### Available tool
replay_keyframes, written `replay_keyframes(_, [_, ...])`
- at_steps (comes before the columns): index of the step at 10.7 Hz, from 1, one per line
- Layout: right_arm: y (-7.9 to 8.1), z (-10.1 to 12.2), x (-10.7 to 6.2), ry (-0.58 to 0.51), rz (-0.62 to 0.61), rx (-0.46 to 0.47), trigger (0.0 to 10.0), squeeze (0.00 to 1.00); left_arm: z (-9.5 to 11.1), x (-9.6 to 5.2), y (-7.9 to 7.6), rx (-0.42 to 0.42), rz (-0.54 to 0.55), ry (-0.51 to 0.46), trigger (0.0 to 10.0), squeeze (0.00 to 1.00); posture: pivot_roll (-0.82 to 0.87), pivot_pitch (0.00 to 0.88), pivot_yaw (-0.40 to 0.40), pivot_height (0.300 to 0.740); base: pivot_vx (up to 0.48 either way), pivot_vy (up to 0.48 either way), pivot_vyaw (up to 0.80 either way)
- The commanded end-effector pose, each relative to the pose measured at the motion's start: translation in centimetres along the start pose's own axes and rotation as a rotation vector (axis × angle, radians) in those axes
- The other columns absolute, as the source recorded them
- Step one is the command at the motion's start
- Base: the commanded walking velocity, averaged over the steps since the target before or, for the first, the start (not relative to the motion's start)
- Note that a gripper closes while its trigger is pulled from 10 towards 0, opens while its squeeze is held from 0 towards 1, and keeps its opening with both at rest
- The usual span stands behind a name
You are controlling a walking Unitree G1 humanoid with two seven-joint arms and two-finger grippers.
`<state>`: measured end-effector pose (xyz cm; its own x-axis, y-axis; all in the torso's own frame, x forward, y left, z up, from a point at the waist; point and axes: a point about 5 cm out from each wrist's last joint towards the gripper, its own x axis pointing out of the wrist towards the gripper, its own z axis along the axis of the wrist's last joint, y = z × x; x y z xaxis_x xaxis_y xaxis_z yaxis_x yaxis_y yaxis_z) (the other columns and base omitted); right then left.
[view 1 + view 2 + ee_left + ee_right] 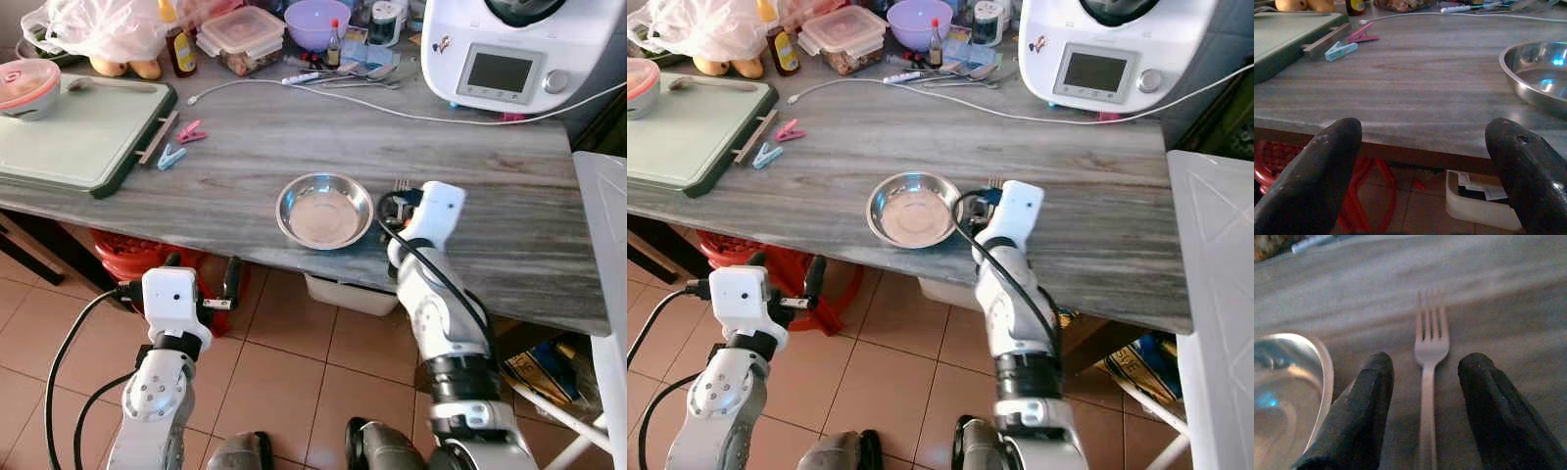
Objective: Setting the table
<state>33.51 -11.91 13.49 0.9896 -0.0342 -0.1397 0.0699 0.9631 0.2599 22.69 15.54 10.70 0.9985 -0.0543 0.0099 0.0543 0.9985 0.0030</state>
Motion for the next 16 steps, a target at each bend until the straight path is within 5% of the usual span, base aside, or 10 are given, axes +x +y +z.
replay_keyframes(1, [0.4,0.6,-0.2,-0.048,0.023,-0.010,10.0,1.00,-0.2,-0.1,0.2,0.012,0.008,0.005,10.0,0.00,0.03,0.142,0.038,0.740,0.000,0.000,0.00])
replay_keyframes(6, [-0.6,2.6,-1.0,-0.225,0.052,-0.129,10.0,1.00,-0.2,0.1,0.2,0.013,0.019,0.002,10.0,0.00,0.04,0.111,0.032,0.740,0.000,0.000,0.00])
replay_keyframes(10, [-6.3,1.3,-3.7,-0.217,-0.022,-0.301,10.0,1.00,-0.2,0.3,1.3,0.016,0.108,0.007,10.0,0.00,0.04,0.066,0.012,0.740,0.000,0.000,0.00])
replay_keyframes(11, [-6.3,0.8,-4.3,-0.215,0.001,-0.323,10.0,0.65,-0.3,0.5,1.2,0.019,0.105,0.011,10.0,0.00,0.04,0.056,0.018,0.740,0.000,0.000,0.00])
replay_keyframes(12, [-5.9,0.5,-4.6,-0.210,0.025,-0.333,10.0,0.00,-0.3,0.5,1.1,0.026,0.096,0.010,10.0,0.00,0.04,0.055,0.020,0.740,0.000,0.000,0.00])
replay_keyframes(16, [-5.2,0.9,-4.7,-0.248,0.046,-0.326,10.0,0.00,-0.1,0.9,1.2,0.037,0.093,0.004,10.0,0.00,0.04,0.055,0.028,0.740,-0.188,0.000,0.00])
